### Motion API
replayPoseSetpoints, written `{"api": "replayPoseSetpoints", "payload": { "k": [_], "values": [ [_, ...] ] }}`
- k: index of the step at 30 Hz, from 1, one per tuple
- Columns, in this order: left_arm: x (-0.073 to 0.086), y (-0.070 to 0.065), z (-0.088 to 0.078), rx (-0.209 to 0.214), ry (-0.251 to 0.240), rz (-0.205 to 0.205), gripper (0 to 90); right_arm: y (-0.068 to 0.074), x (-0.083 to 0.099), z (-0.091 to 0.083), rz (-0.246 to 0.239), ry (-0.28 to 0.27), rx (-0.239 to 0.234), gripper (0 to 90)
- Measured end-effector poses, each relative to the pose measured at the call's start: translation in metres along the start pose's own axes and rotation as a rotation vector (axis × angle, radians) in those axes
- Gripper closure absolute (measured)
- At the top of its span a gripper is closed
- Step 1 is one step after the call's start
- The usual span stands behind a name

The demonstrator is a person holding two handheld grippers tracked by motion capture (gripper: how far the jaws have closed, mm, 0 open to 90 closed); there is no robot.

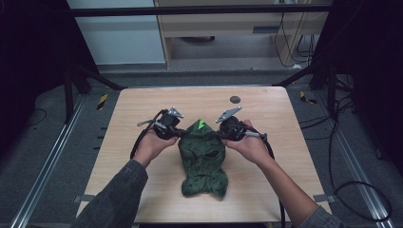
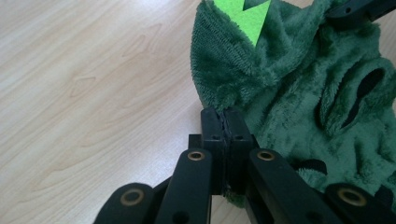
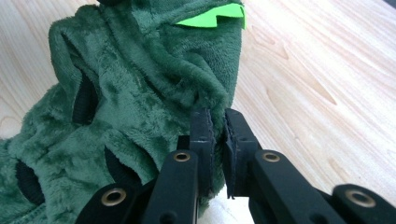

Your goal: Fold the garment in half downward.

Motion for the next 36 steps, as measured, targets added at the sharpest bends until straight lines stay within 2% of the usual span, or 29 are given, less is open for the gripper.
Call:
{"api": "replayPoseSetpoints", "payload": {
  "k": [5,7,11,19,22,25,31,36],
  "values": [
    [-0.011,0.005,-0.003,-0.019,-0.019,-0.004,89.2,-0.008,-0.007,-0.001,-0.001,-0.005,0.021,83.1],
    [-0.013,0.003,-0.004,-0.019,-0.019,0.006,89.2,-0.010,-0.010,-0.002,0.001,-0.018,0.029,83.7],
    [-0.008,-0.006,-0.005,-0.011,-0.019,0.032,89.1,-0.005,-0.004,-0.002,-0.024,-0.014,0.032,83.9],
    [0.003,-0.022,-0.011,0.011,-0.028,0.056,89.1,0.007,0.008,-0.009,-0.016,-0.049,0.026,83.6],
    [0.008,-0.026,-0.011,0.018,-0.029,0.056,89.1,0.012,0.014,-0.010,-0.024,-0.046,0.016,83.9],
    [0.007,-0.022,-0.010,0.014,-0.036,0.045,89.1,0.013,0.015,-0.009,-0.023,-0.047,0.015,84.4],
    [-0.009,-0.007,-0.011,-0.001,-0.055,0.011,89.2,0.000,0.005,-0.008,-0.013,-0.047,0.041,84.9],
    [-0.022,-0.003,-0.016,-0.017,-0.075,0.016,89.2,-0.010,-0.010,-0.014,-0.014,-0.062,0.066,85.0]
  ]
}}
Point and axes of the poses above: each handheld gripper's, and its own axes: z roughly forward along the jaws, x roughly out of its underside, y roughly to its left, the point moved 10 cm from there along z, roughly forward along the jaws, and after that the axes turned 1 degree about -x, right-handed, at the moved point
